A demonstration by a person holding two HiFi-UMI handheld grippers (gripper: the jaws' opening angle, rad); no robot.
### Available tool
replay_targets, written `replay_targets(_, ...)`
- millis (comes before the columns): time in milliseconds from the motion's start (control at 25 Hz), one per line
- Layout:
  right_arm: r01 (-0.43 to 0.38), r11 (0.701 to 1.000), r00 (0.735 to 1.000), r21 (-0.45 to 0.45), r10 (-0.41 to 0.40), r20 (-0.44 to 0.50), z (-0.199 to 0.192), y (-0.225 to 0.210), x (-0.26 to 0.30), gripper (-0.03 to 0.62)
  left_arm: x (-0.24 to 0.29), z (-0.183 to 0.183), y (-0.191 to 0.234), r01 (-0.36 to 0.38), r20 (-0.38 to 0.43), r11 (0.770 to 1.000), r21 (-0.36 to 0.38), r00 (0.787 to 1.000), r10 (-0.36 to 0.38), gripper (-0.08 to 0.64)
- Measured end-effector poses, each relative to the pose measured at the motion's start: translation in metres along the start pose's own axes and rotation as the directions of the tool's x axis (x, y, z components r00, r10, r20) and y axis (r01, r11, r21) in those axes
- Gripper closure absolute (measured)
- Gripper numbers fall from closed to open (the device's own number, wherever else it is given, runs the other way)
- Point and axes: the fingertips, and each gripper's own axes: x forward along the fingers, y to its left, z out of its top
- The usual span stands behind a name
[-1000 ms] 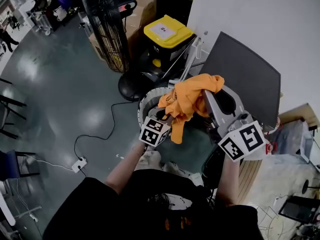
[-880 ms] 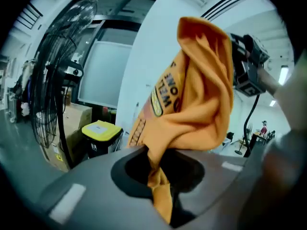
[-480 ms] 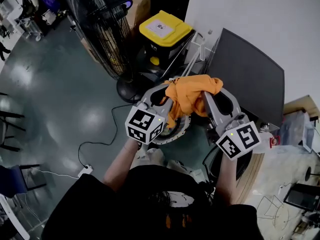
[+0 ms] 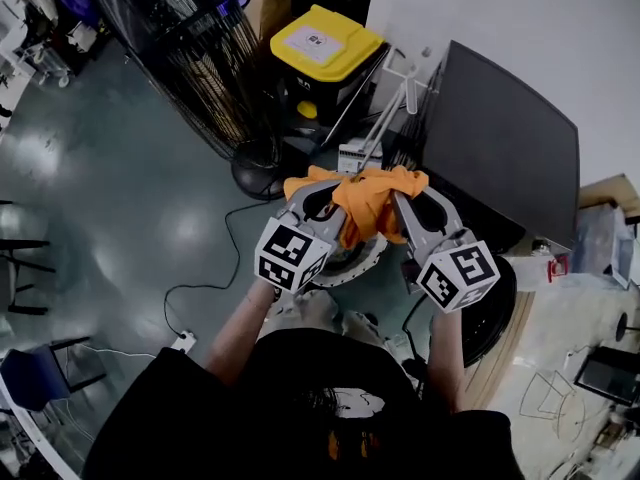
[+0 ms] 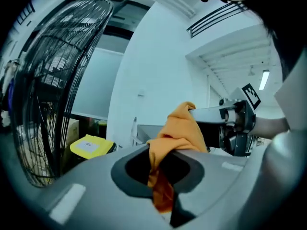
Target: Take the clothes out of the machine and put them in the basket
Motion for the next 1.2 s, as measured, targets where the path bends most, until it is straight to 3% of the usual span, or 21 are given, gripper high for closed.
replay_targets(240,0.038,0.997,0.996,0.061,-0.033,-0.084,-0.051,-0.016,0.024,0.508,0.010,-0.044,0.010,0.035,-0.111,0.999,-0.030,0.993,-0.038,0.518)
replay_targets(440,0.075,0.993,0.981,0.088,-0.057,-0.187,-0.104,-0.034,0.043,0.508,0.024,-0.097,0.009,0.075,-0.240,0.996,-0.038,0.967,-0.082,0.518)
replay_targets(720,0.119,0.986,0.939,0.117,-0.073,-0.337,-0.183,-0.057,0.068,0.506,0.040,-0.175,0.026,0.071,-0.424,0.997,-0.042,0.902,-0.082,0.518)
replay_targets(1000,0.154,0.978,0.897,0.137,-0.080,-0.435,-0.246,-0.075,0.093,0.505,0.053,-0.233,0.054,0.019,-0.539,0.998,-0.058,0.841,-0.047,0.517)
replay_targets(1200,0.201,0.970,0.842,0.139,-0.098,-0.531,-0.286,-0.079,0.103,0.468,0.049,-0.271,0.061,0.009,-0.623,0.999,-0.048,0.781,-0.037,0.412)
